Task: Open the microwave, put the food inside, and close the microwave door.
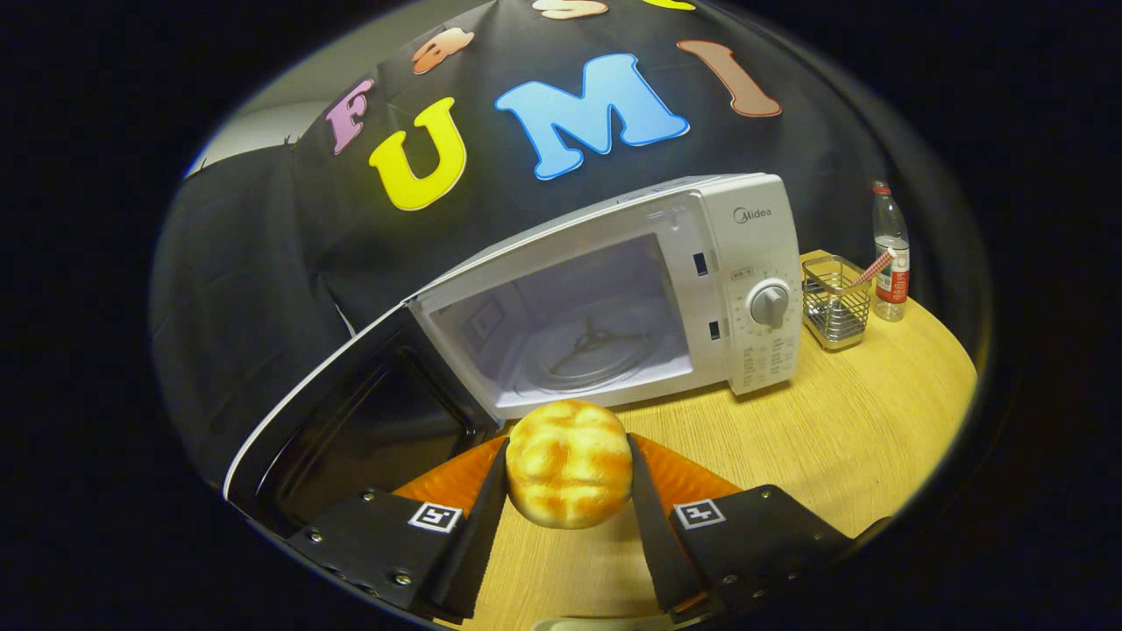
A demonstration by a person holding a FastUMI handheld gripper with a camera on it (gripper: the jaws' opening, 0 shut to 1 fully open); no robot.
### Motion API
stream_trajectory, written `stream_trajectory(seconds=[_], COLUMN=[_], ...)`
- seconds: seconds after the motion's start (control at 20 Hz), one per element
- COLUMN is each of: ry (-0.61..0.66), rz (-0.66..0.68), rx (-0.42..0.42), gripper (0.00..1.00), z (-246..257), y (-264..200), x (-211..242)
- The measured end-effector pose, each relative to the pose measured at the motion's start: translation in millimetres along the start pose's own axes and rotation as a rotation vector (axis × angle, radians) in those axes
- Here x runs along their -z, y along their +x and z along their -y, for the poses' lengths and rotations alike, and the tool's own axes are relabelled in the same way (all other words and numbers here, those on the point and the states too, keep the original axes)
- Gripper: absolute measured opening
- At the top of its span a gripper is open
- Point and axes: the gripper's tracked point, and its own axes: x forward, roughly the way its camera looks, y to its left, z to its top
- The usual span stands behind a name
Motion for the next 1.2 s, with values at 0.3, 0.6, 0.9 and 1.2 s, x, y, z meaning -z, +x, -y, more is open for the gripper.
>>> stream_trajectory(seconds=[0.3, 0.6, 0.9, 1.2], ry=[0.082, 0.078, 0.130, 0.076], rz=[0.057, 0.111, 0.126, 0.155], rx=[0.001, 0.011, 0.076, 0.143], gripper=[0.74, 0.74, 0.73, 0.98], z=[0.9, -2.0, 12.6, 18.1], y=[68.2, 128.6, 179.6, 185.9], x=[-22.1, -35.1, -36.6, -42.7])
